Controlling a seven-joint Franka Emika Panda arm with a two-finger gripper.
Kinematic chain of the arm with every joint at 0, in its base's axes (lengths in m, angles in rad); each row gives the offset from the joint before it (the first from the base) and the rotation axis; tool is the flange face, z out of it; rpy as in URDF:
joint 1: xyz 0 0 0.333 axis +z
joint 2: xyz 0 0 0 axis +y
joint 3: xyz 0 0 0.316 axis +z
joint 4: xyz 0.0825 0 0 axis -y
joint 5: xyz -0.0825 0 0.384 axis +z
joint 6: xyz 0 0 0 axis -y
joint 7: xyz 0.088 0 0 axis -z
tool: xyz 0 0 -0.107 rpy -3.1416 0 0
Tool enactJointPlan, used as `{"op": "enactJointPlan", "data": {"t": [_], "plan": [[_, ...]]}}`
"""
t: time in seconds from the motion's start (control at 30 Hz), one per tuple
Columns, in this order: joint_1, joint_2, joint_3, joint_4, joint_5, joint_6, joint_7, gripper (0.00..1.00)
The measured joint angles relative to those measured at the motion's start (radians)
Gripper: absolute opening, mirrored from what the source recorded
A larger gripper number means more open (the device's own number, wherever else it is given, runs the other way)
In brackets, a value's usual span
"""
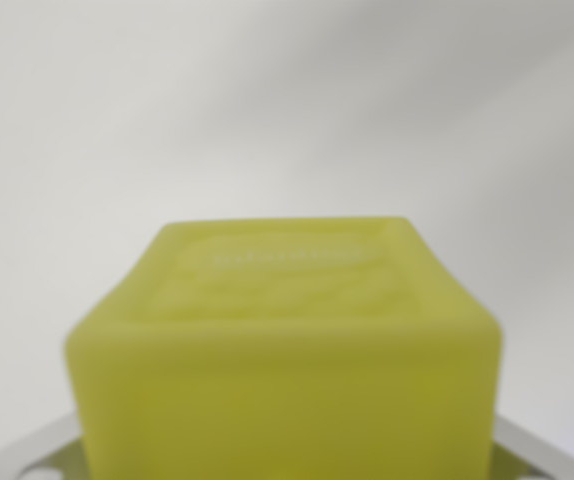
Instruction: Pick yellow cube
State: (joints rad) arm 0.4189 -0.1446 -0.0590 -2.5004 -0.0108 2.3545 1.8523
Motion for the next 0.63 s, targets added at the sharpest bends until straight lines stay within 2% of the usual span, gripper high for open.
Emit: {"op": "enactJointPlan", "data": {"t": [0.33,0.63], "plan": [[0.0,-0.041,0.0,0.025,-0.002,-0.066,0.002,0.0],[0.0,-0.044,0.0,0.027,-0.003,-0.072,0.002,0.0]]}}
